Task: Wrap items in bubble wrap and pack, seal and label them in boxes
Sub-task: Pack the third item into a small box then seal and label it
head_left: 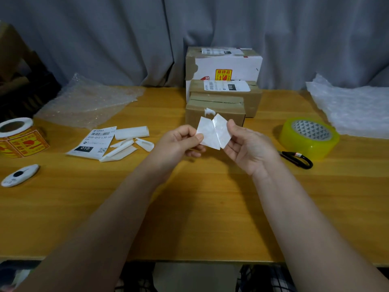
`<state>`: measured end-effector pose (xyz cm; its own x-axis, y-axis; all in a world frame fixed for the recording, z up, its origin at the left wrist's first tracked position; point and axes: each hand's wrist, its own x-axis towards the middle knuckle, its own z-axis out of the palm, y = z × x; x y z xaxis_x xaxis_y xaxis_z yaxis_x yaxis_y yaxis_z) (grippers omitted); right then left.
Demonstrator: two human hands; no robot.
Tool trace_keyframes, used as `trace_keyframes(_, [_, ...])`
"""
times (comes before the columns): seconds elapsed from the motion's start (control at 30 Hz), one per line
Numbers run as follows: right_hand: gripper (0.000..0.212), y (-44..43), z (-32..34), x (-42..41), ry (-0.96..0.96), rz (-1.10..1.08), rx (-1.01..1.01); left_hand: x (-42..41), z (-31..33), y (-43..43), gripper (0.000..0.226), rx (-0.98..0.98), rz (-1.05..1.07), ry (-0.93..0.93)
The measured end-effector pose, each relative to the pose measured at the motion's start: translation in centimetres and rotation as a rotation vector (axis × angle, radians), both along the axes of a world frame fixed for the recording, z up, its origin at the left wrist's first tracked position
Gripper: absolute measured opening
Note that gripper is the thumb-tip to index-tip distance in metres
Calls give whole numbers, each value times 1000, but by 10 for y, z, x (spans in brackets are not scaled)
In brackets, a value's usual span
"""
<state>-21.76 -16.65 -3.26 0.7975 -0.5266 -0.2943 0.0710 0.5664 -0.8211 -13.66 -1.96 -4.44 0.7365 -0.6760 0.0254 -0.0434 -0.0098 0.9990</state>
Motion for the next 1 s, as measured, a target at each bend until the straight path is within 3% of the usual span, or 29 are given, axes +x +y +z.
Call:
trace_keyframes(0.13, [17, 7, -3, -4, 29, -52, 132, -1, 0, 9, 17, 53, 20, 27])
trace_keyframes(0.23, [13, -6, -3, -12, 24, -231, 144, 5, -1, 30, 16, 77, 202, -2])
trace_keyframes(0.33, [12, -7, -2, -16, 81, -238, -88, 13, 0, 49, 15, 432, 434, -586])
trace_keyframes(0.4, [11, 5, -1, -14, 93, -182, -201, 21, 3, 46, 10, 702, 405, -848])
trace_keyframes(0.47, [12, 15, 1, -12, 98, -161, -224, 25, 10, 40, 5, 1136, 221, -912])
trace_keyframes(0.53, [13, 21, 4, -12, 98, -176, -182, 25, 15, 40, 17, 1370, 31, -830])
trace_keyframes(0.6, [13, 24, 5, -12, 106, -184, -150, 18, 22, 42, 33, 1333, 36, -765])
trace_keyframes(0.7, [12, 34, 4, -9, 110, -157, -138, -1, 29, 40, 49, 1022, 266, -1059])
trace_keyframes(0.77, [12, 43, 6, -7, 120, -141, -124, -16, 27, 31, 48, 732, 340, -1271])
trace_keyframes(0.87, [14, 55, 8, -5, 119, -110, -107, -35, 17, 10, 38, 582, 353, -1638])
trace_keyframes(1.0, [15, 62, 8, -3, 114, -109, -76, -36, 8, -4, 24, 530, 409, -1761])
